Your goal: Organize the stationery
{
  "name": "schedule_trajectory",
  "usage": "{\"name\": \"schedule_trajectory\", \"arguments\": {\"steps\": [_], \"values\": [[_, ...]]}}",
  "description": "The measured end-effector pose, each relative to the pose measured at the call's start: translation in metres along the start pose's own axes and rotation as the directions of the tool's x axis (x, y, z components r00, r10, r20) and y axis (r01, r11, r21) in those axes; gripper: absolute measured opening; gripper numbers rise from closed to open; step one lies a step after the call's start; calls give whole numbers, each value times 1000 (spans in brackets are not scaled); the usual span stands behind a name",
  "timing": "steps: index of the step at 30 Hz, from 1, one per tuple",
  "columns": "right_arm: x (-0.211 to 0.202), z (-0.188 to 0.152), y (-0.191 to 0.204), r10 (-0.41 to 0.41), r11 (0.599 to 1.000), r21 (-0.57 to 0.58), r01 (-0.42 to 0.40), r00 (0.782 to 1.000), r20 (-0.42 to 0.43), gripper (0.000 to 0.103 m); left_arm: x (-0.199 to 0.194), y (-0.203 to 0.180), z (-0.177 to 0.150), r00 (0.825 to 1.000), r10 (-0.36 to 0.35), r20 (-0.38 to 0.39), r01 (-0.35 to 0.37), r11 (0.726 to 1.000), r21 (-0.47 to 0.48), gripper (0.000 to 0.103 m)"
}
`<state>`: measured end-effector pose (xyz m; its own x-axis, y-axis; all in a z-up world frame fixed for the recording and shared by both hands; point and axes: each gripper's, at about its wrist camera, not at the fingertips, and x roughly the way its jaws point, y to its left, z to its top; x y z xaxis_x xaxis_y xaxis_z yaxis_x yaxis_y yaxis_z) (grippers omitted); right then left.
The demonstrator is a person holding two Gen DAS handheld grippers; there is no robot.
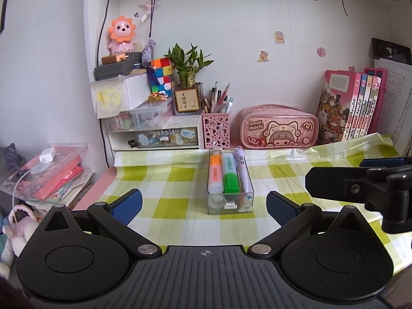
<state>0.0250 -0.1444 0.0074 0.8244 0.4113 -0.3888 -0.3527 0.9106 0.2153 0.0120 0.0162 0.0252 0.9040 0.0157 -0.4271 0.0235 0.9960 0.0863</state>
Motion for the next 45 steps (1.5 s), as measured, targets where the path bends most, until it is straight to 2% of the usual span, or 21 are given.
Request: {"name": "schedule_trajectory", "arguments": {"steps": [23,45], "values": [[-2,-5,-9,25,998,59,-24,999,-31,93,-9,-3,-2,998,-61,-10,61,998,4,98],[1,-9,-9,22,997,69,-19,999,-43,93,-6,0,-4,998,-57,-19,57,998,-5,98]]}}
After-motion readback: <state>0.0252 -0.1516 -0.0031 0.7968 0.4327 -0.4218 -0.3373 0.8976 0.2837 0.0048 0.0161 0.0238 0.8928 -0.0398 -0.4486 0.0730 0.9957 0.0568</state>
